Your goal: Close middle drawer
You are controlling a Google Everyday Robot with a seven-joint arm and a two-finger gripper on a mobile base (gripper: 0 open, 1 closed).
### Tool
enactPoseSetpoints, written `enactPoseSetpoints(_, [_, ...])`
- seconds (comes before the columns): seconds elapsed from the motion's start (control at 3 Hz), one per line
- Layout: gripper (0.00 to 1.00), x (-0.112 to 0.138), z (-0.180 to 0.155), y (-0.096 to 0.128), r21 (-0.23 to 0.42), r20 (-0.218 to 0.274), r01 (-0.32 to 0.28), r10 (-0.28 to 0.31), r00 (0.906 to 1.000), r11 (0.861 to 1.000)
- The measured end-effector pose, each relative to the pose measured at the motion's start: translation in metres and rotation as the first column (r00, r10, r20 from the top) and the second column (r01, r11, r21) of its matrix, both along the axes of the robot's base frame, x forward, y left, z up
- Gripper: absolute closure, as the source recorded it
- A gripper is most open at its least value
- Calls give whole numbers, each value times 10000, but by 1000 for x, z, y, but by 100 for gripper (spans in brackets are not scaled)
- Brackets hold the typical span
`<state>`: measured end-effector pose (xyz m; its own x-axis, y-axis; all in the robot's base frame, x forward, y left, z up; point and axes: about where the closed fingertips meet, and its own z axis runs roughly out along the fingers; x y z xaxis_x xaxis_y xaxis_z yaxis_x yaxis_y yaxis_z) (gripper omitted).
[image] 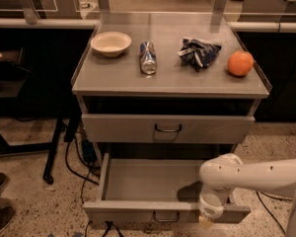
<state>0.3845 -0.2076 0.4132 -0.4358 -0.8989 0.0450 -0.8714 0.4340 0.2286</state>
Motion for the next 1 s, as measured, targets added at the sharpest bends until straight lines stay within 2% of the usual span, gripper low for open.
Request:
enactPoseSetpoints(0.33, [82, 1, 0, 0, 4, 9, -8, 8, 10000, 10000])
enactPoseSetpoints(1.0, [36, 1, 0, 0, 4, 8, -8, 8, 10000, 10000])
